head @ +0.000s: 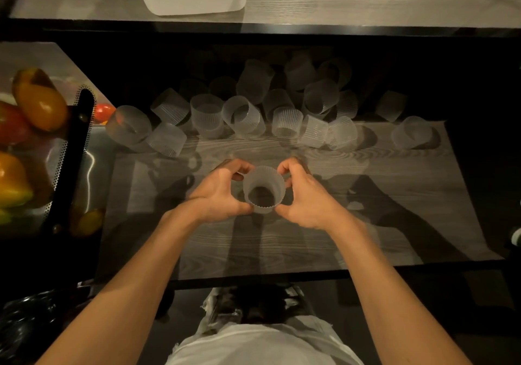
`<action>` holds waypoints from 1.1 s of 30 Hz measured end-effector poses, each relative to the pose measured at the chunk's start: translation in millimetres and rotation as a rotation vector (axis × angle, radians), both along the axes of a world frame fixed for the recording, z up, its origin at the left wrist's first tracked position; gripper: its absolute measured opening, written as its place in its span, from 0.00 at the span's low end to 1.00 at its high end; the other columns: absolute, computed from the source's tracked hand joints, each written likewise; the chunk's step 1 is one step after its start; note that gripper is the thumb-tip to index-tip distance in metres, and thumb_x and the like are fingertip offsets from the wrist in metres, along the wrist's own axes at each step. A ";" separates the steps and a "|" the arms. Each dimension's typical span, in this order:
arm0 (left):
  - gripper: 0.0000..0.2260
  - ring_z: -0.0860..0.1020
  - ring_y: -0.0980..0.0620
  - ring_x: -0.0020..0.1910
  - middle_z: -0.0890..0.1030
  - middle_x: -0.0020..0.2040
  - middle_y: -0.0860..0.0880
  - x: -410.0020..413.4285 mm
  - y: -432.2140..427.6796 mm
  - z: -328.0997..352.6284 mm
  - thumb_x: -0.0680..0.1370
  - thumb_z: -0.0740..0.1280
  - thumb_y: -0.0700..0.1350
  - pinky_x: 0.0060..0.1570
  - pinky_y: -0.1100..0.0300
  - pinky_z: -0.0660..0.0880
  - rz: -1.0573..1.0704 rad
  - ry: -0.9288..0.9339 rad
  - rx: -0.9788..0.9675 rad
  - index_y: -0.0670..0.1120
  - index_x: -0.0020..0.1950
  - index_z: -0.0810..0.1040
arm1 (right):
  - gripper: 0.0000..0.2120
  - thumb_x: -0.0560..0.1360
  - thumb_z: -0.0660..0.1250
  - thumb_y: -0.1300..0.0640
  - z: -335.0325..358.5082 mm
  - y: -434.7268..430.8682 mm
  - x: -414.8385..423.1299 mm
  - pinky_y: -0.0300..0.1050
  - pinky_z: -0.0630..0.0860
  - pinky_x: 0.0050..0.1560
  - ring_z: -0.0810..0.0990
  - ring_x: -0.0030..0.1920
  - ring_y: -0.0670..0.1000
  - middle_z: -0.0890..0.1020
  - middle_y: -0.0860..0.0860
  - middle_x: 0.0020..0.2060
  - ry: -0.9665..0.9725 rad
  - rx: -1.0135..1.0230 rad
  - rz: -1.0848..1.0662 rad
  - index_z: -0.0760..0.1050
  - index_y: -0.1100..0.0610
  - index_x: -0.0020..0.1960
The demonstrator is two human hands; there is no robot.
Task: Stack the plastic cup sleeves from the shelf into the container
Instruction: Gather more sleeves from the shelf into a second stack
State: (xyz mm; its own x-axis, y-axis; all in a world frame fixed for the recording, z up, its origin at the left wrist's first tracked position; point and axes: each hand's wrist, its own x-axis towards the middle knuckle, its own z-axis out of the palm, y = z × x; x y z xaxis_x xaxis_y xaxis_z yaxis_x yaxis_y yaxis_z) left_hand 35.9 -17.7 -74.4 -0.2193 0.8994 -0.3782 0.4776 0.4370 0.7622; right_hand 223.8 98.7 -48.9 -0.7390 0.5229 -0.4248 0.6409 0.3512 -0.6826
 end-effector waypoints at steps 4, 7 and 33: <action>0.45 0.70 0.58 0.70 0.71 0.71 0.59 -3.7 -1.6 -0.7 0.61 0.78 0.60 0.69 0.55 0.69 -0.048 -0.143 -0.091 0.57 0.76 0.65 | 0.50 0.71 0.70 0.69 -6.9 6.0 2.1 0.52 0.76 0.61 0.69 0.73 0.60 0.52 0.54 0.80 -0.297 0.060 0.131 0.45 0.42 0.80; 0.39 0.72 0.57 0.69 0.73 0.71 0.56 -7.5 6.5 0.0 0.68 0.74 0.60 0.69 0.54 0.71 0.098 -0.262 -0.071 0.54 0.77 0.67 | 0.53 0.74 0.67 0.68 -9.7 16.2 5.5 0.56 0.65 0.76 0.51 0.82 0.57 0.42 0.55 0.83 -0.377 0.035 0.053 0.35 0.41 0.82; 0.23 0.81 0.55 0.55 0.82 0.59 0.48 -46.9 89.5 -28.1 0.73 0.76 0.39 0.46 0.66 0.77 0.689 -0.407 0.010 0.46 0.66 0.75 | 0.40 0.77 0.66 0.68 -28.0 74.1 -108.1 0.39 0.81 0.44 0.78 0.48 0.44 0.71 0.41 0.57 0.004 -0.193 -0.170 0.53 0.45 0.82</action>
State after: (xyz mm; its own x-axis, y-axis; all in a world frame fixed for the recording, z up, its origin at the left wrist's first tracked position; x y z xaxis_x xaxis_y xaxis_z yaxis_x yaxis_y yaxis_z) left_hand -11.0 71.8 -102.5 -0.5733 0.6157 -0.5406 -0.2134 0.5248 0.8240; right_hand 115.7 172.7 -77.0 -0.6495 0.5491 -0.5260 0.6767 0.1019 -0.7292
